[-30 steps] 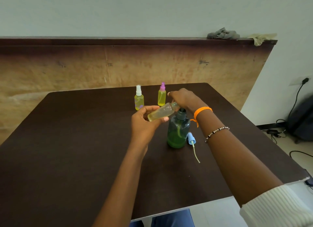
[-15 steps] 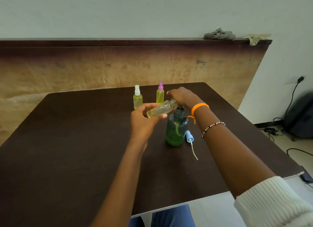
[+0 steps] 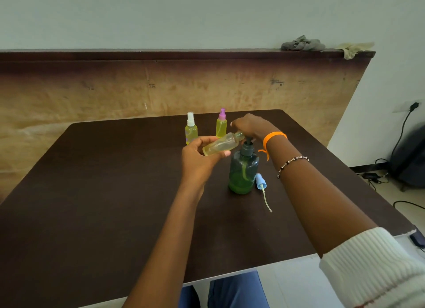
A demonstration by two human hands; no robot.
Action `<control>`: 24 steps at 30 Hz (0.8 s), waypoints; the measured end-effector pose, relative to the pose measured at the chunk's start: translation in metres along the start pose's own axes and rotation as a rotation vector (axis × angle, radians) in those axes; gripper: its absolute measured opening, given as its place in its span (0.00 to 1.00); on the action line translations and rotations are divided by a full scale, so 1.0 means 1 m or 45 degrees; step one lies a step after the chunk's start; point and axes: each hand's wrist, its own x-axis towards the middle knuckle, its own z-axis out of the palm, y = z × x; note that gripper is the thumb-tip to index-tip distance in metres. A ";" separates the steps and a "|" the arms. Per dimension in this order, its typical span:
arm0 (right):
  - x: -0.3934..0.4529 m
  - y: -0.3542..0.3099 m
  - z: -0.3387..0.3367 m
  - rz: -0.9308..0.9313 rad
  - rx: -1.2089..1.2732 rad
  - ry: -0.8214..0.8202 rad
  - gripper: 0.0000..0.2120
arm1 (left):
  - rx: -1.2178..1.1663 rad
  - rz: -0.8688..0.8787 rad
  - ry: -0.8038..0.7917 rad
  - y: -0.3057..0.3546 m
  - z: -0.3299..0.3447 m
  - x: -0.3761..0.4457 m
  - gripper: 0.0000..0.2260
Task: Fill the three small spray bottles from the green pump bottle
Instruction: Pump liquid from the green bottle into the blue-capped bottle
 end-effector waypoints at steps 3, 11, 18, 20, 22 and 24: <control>0.011 0.006 0.002 -0.041 0.079 -0.013 0.24 | 0.000 -0.010 -0.002 -0.003 0.001 0.001 0.15; 0.011 0.009 0.003 -0.028 0.058 -0.033 0.28 | -0.002 -0.011 -0.002 -0.005 0.001 0.000 0.16; 0.010 0.003 -0.002 -0.058 -0.018 -0.094 0.21 | 0.005 0.021 -0.024 0.001 -0.001 0.001 0.14; 0.017 0.011 0.003 -0.026 0.114 -0.013 0.24 | 0.009 0.008 -0.030 -0.003 0.001 0.000 0.14; 0.022 0.016 0.008 0.000 0.151 0.013 0.24 | 0.003 -0.015 -0.023 -0.006 0.003 -0.003 0.14; 0.020 0.016 0.007 0.005 0.135 0.037 0.24 | -0.013 -0.019 -0.021 -0.007 0.004 -0.004 0.13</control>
